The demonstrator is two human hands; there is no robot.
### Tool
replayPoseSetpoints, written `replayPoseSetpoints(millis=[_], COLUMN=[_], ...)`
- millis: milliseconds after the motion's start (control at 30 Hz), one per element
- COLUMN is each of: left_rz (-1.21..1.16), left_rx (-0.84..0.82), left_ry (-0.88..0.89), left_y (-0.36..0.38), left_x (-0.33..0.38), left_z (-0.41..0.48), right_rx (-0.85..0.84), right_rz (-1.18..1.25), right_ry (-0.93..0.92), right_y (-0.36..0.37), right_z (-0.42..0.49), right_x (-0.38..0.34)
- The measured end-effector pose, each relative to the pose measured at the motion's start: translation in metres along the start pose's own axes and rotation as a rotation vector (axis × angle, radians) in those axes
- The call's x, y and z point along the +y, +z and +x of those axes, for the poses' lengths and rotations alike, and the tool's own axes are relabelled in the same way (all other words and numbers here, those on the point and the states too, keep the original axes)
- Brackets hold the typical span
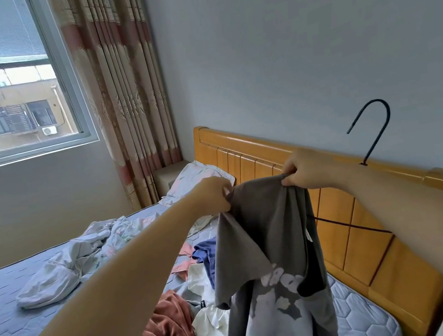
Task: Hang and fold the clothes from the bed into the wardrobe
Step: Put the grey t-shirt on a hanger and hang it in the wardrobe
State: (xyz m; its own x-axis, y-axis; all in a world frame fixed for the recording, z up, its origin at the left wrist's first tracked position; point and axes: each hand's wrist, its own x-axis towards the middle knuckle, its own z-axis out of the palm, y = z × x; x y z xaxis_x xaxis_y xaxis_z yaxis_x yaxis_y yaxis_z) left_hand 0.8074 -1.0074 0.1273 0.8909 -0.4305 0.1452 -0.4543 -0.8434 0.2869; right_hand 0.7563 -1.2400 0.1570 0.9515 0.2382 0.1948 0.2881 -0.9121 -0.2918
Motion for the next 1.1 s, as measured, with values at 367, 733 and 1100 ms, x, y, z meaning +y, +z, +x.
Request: replayPoseSetpoints(millis=[367,733,1100], left_rz=[-0.279,-0.105,0.126], left_rx=[-0.106,0.267,0.036], left_ry=[0.106,0.123,0.033], left_y=[-0.006,0.015,0.012], left_x=[0.009,0.011,-0.016], left_z=[-0.009,-0.001,-0.001], right_rx=[-0.076,-0.162,-0.092], right_rz=[-0.068,-0.150,-0.163], right_ry=[-0.017,0.039,0.053], right_y=[0.008,-0.003,0.012], right_z=[0.000,-0.007,-0.016], right_x=[-0.011,-0.010,0.004])
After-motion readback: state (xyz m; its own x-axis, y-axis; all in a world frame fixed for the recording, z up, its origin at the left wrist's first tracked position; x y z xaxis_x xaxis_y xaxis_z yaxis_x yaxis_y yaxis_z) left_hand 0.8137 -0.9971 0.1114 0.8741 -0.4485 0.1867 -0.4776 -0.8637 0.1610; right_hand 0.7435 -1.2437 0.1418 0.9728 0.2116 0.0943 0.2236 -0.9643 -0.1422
